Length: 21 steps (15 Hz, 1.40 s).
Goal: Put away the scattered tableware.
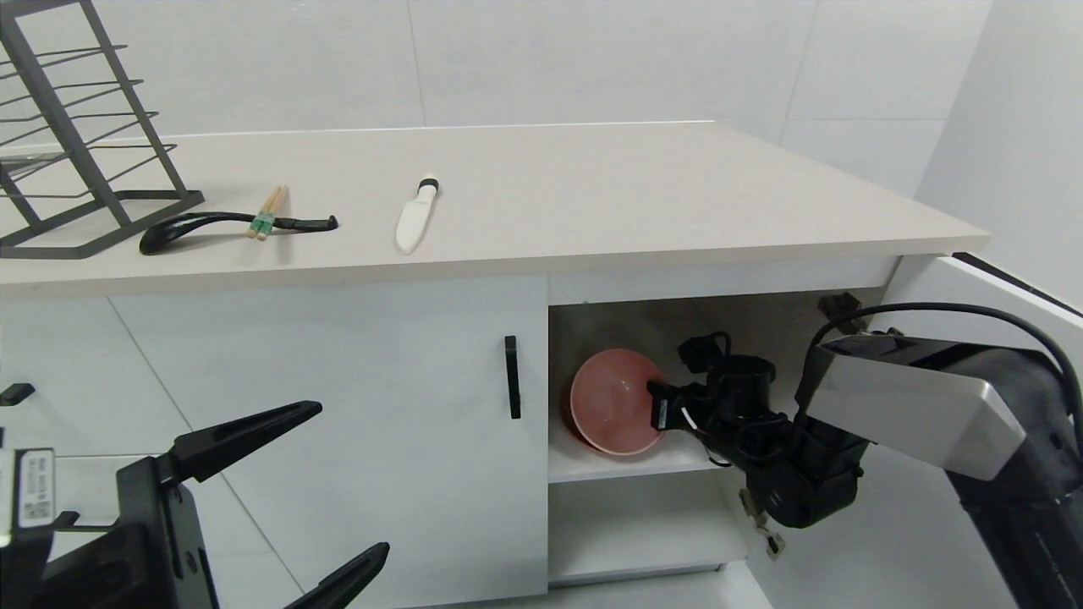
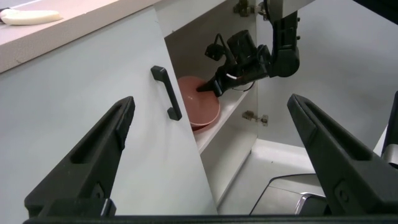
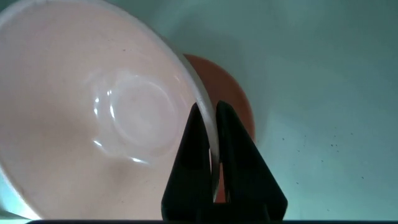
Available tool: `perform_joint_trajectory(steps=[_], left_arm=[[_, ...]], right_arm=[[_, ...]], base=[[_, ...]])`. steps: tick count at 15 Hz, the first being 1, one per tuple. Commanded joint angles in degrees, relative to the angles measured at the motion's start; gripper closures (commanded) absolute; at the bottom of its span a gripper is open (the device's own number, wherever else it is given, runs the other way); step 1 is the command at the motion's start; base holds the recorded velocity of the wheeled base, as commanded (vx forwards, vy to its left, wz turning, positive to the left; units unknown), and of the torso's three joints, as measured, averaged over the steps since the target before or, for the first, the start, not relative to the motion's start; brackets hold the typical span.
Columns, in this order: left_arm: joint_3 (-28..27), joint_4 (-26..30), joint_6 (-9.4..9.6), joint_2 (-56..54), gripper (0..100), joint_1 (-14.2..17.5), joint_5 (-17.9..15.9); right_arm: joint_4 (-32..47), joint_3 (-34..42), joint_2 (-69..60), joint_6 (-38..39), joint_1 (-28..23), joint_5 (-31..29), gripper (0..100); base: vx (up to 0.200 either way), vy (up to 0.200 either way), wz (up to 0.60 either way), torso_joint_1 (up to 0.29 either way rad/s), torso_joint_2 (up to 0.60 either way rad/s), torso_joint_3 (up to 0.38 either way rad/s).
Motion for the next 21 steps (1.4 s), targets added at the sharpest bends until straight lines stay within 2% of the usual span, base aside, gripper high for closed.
perform_joint_trajectory(steps=[1,2,16,18,19,20,21], left_arm=[[0.0,0.0,-0.01,0.1,0,0.0,0.0],[0.0,0.0,-0.01,0.1,0,0.0,0.0],[0.1,0.3,-0.01,0.3,0,0.0,0.0],[0.1,0.3,-0.01,0.3,0,0.0,0.0],[0.1,0.3,-0.01,0.4,0,0.0,0.0],[0.1,0.3,-0.01,0.4,0,0.0,0.0],[0.1,0.3,-0.10,0.4,0,0.0,0.0]], right_arm=[[0.1,0.4,0.5,-0.1,0.0,0.0,100],[0.1,0.4,0.6,-0.1,0.0,0.0,0],[-3.1,1.6,-1.7,-0.8,1.7,0.1,0],[-4.9,5.4,-6.2,-0.8,1.9,0.0,0],[-5.0,10.3,-10.0,-0.9,2.7,0.0,0],[-5.0,11.0,-10.6,-0.9,2.8,0.0,0],[-5.0,17.7,-15.1,-2.1,4.4,-0.1,0]], base=[[0.000,0.000,0.00,0.000,0.00,0.000],[0.000,0.000,0.00,0.000,0.00,0.000],[0.000,0.000,0.00,0.000,0.00,0.000],[0.000,0.000,0.00,0.000,0.00,0.000],[0.000,0.000,0.00,0.000,0.00,0.000],[0.000,0.000,0.00,0.000,0.00,0.000],[0.000,0.000,0.00,0.000,0.00,0.000]])
